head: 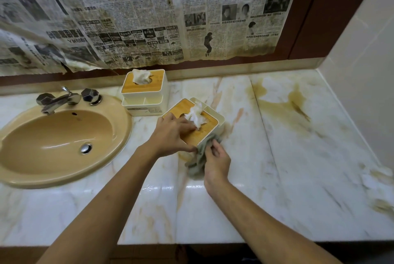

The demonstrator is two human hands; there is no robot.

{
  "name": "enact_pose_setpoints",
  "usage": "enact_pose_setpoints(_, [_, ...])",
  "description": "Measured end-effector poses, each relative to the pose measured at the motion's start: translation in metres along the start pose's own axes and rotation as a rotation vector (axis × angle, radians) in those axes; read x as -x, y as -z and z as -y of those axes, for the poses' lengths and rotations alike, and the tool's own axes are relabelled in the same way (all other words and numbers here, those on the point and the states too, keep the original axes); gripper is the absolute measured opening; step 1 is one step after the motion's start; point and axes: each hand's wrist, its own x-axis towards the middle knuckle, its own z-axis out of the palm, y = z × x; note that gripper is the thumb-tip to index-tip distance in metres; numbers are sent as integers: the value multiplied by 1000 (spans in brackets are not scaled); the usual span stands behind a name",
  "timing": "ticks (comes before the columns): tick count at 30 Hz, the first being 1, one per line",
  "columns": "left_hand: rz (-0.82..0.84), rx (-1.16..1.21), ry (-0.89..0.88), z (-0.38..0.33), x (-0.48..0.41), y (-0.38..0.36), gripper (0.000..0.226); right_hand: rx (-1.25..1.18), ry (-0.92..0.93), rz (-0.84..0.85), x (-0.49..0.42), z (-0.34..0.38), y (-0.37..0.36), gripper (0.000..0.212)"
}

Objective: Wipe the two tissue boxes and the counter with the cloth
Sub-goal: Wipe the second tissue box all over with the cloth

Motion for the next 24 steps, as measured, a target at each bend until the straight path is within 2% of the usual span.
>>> enact_pose_setpoints(4, [7,1,-7,2,0,0,70,17,102,-66,-41,43,-9,36])
enact_pose_setpoints(7, [2,7,-4,3,1,-1,70,90,101,-67,-55,59,-10,36])
enact_pose_setpoints(15, [-14,-23,-9,5,0,-3,67,-32,28,4,2,6,-6,39])
enact_pose_setpoints(20, [2,-13,-4,5,-2,-1,70,32,-6,-97,-50,54,-15,26])
enact_pose_setpoints(24, [16,-11,5,5,-1,-2,69,95,-6,-106,-69,68,-6,17])
